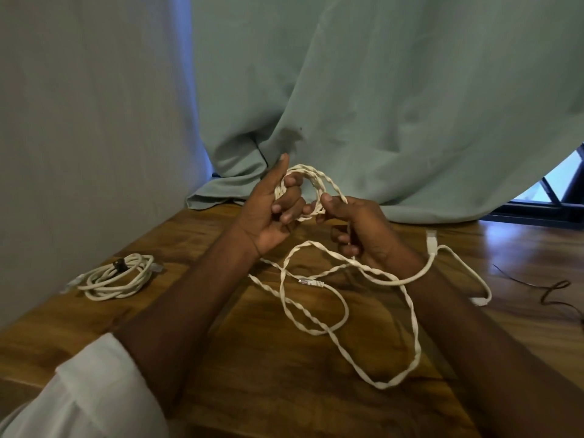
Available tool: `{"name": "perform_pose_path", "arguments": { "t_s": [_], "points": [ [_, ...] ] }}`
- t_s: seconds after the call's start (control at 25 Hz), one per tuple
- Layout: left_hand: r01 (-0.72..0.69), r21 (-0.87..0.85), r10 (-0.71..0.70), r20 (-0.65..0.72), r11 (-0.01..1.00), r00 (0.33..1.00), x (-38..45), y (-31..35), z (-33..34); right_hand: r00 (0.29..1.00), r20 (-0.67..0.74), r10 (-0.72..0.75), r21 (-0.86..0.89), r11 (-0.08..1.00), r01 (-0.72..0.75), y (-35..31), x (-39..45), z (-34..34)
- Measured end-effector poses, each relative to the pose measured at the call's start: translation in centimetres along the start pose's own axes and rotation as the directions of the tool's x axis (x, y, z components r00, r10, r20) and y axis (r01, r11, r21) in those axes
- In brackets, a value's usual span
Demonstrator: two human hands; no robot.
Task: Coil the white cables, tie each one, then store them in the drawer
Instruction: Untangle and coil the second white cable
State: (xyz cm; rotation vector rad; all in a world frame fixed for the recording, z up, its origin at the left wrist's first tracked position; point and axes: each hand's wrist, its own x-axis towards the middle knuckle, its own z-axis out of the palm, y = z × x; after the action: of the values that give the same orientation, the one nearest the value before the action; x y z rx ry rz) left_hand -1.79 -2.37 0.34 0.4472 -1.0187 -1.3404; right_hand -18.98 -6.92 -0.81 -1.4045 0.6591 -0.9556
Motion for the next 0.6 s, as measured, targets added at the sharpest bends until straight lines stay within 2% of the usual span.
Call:
{"name": "perform_pose_path", "arguments": {
  "t_s": [0.16, 0.32, 0.36, 0.44, 0.52, 0.6],
  "points": [
    [-0.004, 0.010, 0.003, 0.095, 1.000, 0.995, -0.1, -0.5, 0.8, 0.991, 0.025, 0.134, 0.156, 0.978, -0.136, 0.2, 0.8, -0.9],
    [0.010, 0.041, -0.013, 0.073, 0.999, 0.997, -0.1, -0.2, 0.6, 0.980, 0.142, 0.142, 0.146, 0.976, -0.163, 0.1, 0.5, -1.0],
    [0.014, 0.085, -0.017, 0.039, 0.996, 0.999, -0.1, 0.0, 0.5, 0.989, 0.105, 0.102, 0.090, 0.990, -0.112, -0.1, 0.2, -0.7],
    [0.037, 0.231, -0.029, -0.037, 0.972, 0.999, 0.0, 0.1, 0.2, 0.995, -0.036, -0.097, -0.174, 0.981, 0.090, -0.2, -0.4, -0.2],
    [0.075, 0.324, -0.058, -0.062, 0.943, 0.996, -0.2, 0.2, 0.1, 0.933, -0.092, -0.349, -0.367, 0.883, 0.294, -0.2, -0.5, -0.2],
    [0.123, 0.332, -0.121, -0.025, 0.935, 0.992, -0.5, 0.3, 0.2, 0.875, -0.151, -0.459, -0.384, 0.843, 0.376, -0.1, -0.2, -0.7]
  ]
}}
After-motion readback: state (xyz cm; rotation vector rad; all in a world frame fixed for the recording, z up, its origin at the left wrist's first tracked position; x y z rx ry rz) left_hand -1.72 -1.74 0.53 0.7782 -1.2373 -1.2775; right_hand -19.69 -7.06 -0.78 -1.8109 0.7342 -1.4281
